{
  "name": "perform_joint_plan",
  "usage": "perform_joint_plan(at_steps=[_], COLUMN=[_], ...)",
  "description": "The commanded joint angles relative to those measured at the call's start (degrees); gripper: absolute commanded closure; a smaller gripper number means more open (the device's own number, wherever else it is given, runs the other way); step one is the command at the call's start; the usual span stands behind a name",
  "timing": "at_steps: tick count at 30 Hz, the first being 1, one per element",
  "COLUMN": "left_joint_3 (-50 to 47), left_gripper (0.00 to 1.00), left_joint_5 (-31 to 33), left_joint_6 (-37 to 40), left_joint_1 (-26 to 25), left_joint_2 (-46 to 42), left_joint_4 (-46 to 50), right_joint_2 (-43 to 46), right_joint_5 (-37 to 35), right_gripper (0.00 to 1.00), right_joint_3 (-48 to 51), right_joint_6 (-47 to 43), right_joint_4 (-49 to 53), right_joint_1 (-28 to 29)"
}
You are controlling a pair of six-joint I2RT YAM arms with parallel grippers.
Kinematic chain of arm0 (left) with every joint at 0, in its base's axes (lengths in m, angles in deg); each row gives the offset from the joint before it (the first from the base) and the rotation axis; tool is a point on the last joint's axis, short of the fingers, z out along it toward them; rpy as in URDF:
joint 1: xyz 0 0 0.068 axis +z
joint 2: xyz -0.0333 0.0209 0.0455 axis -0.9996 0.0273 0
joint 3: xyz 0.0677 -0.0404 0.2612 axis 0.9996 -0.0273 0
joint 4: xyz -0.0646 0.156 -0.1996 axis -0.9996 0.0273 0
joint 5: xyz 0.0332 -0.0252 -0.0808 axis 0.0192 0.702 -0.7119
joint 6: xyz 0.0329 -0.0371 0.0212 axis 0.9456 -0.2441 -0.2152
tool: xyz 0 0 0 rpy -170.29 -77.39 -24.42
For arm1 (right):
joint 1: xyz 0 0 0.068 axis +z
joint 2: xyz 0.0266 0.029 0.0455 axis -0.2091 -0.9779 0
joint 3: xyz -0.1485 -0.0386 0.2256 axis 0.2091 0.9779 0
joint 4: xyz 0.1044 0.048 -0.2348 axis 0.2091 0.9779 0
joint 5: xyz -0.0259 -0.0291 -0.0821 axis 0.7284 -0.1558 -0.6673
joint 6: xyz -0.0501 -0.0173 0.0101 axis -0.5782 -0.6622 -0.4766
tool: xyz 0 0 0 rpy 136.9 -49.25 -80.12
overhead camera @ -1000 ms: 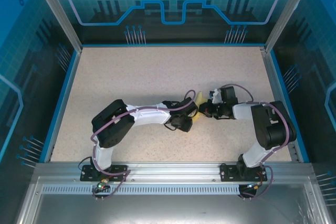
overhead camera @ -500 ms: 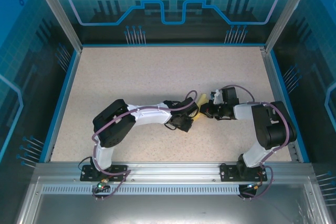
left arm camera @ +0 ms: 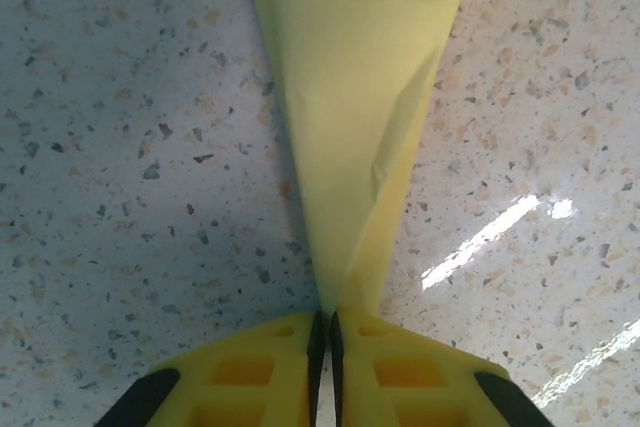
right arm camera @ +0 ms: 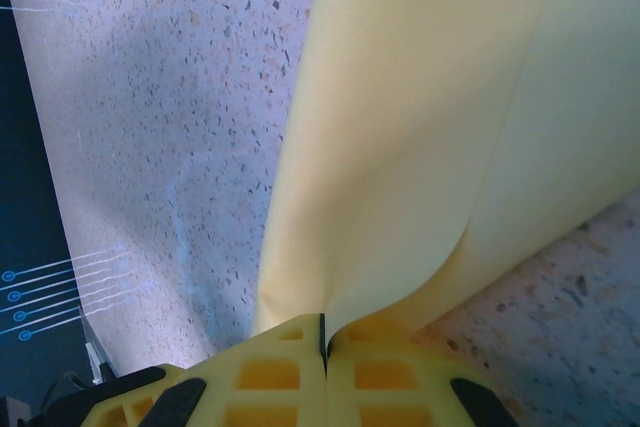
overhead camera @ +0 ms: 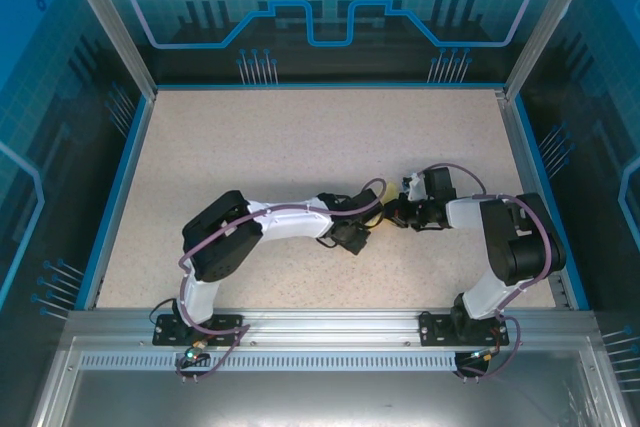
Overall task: Fold a paper plane with a square sheet of paper (pick it up from the middle)
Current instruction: Fold the wing for the fifth time at the center of the table.
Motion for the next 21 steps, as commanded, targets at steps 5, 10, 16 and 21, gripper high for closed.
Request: perform_joint_plan(at_steps=[5, 10, 16, 21], left_joint_3=[1.01, 1.21, 0.63, 0.29], left_gripper=[0.84, 0.81, 0.77, 0.72], left_joint_5=[4.76, 4.5, 2.52, -2.72], left_joint_6=[3.07, 3.78, 3.51, 2.09], left_joint_1=[-0.44, -0.74, -0.81, -0.2], left_joint_2=[3.24, 2.77, 0.55, -2.66], left_joint_4=[4.99, 4.84, 3.52, 2.33], right_joint_2=[-0.21, -1.31, -1.42, -1.54], right_joint_5=[-1.7, -2.04, -1.65, -1.82], right_gripper=[1.0, 1.0, 1.0, 1.0], right_joint_3=[-0.39, -1.51, -1.96, -2.5], right_joint_6=[-2.63, -2.9, -2.82, -2.97], right_joint_4=[3.7, 4.35, 4.15, 4.94], right_joint_1=[-1.3, -1.23, -1.31, -1.31])
